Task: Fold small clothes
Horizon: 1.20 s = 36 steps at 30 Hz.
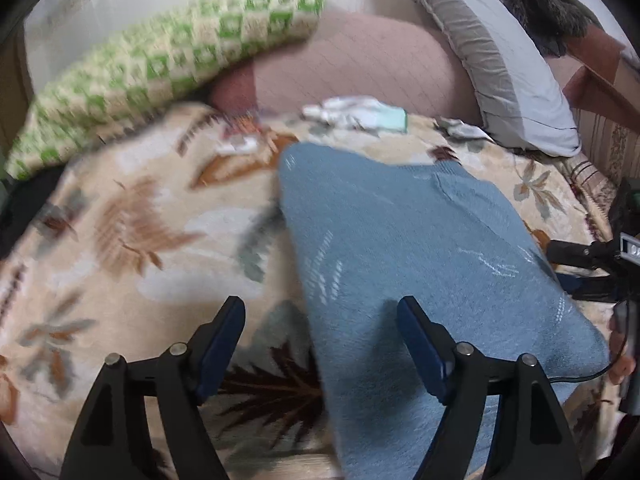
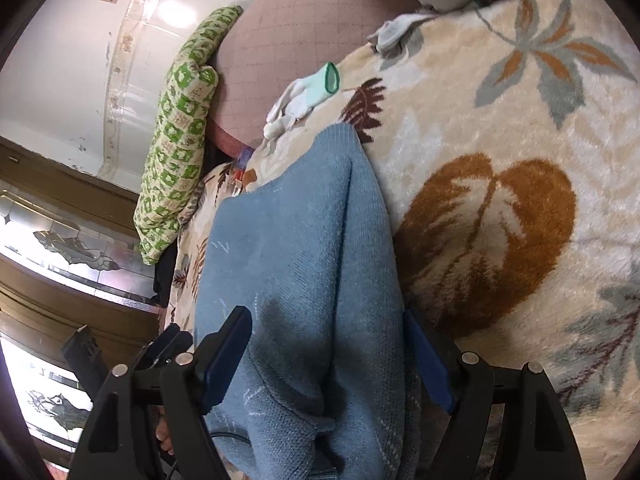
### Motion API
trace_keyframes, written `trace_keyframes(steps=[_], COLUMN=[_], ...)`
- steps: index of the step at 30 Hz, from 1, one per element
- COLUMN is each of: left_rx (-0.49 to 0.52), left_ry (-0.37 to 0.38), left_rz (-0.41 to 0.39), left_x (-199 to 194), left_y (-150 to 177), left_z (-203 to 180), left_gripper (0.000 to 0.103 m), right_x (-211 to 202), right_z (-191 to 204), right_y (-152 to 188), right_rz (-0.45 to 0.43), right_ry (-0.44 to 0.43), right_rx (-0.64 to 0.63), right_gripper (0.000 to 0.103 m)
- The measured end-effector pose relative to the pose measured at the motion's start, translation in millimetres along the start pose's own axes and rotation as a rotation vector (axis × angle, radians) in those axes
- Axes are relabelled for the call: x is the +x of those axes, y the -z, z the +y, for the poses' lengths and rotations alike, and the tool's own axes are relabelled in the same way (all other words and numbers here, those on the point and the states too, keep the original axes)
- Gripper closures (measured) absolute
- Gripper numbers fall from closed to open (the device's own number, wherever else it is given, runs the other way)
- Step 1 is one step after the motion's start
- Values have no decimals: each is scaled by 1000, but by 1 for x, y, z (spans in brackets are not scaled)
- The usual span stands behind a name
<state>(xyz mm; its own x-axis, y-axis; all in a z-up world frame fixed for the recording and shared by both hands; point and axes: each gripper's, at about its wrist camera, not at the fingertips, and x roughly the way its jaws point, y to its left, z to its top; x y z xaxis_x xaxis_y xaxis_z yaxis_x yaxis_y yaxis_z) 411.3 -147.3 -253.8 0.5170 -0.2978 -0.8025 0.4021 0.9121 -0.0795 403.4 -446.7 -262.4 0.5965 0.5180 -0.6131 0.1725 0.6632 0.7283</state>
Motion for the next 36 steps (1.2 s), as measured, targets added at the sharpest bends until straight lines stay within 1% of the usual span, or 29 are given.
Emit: trace_keyframes(steps=[1, 3, 5, 6, 8, 12, 13, 14, 15, 17, 19, 22, 25, 27, 28, 29, 30, 31, 32, 33, 34, 35, 36], left_rx=[-18, -54, -75, -79, -72, -67, -68, -73, -75, -81, -108, -116, -97, -109, -115, -115, -109, -110, -126, -155, -173, -172, -157], left_ry=[52, 132, 188, 216, 220, 263, 266, 262, 258, 262, 299, 290, 238, 204, 177, 152, 97, 26, 15, 32, 45, 37, -24], left_rz=[12, 35, 47, 52, 51, 19, 11, -2, -8, -27, -51, -94, -137, -118, -84, -47, 22, 73, 81, 75, 69, 53, -6], left_x=[5, 15, 22, 25, 29, 25, 24, 21, 20, 12, 0, -24, -52, -59, -55, -49, -38, -27, -25, -28, -36, -44, -64], left_y=[0, -1, -2, -2, -2, -2, -3, -4, -6, -11, -17, -23, -25, -20, -15, -10, -2, 6, 11, 13, 12, 10, 8], left_z=[1, 3, 2, 0, -5, -9, -9, -9, -8, -2, 11, 25, 38, 53, 59, 63, 66, 70, 74, 77, 79, 79, 78], left_gripper=[24, 23, 22, 18, 18, 19, 22, 31, 44, 59, 62, 63, 64, 64, 64, 63, 57, 52, 43, 42, 42, 41, 38], right_x=[4, 15, 23, 27, 37, 45, 47, 49, 50, 47, 41, 43, 56, 67, 72, 77, 84, 93, 100, 102, 97, 87, 73], right_z=[-1, -2, -6, -8, -11, -2, 3, 6, 11, 27, 51, 82, 120, 133, 136, 136, 133, 124, 114, 105, 96, 95, 97], right_y=[1, 3, 6, 7, 9, 14, 17, 19, 20, 22, 24, 31, 46, 57, 64, 69, 74, 80, 83, 85, 88, 89, 91], right_rz=[13, 48, 65, 72, 101, 93, 82, 81, 82, 72, 57, 54, 77, 98, 112, 125, 142, 170, 202, 223, 224, 209, 186], right_ry=[-8, -6, -17, -42, -99, -126, -114, -113, -126, -148, -147, -182, -166, -180, -184, -172, -141, -83, -31, -19, -52, -69, -62], right_rx=[8, 16, 40, 58, 87, 53, 44, 39, 38, 16, -25, -75, -162, -176, -181, -186, -187, -179, -150, -108, -45, -19, -21], right_gripper=[23, 23, 21, 19, 18, 17, 17, 18, 18, 18, 19, 21, 21, 21, 22, 22, 22, 22, 22, 22, 22, 22, 22])
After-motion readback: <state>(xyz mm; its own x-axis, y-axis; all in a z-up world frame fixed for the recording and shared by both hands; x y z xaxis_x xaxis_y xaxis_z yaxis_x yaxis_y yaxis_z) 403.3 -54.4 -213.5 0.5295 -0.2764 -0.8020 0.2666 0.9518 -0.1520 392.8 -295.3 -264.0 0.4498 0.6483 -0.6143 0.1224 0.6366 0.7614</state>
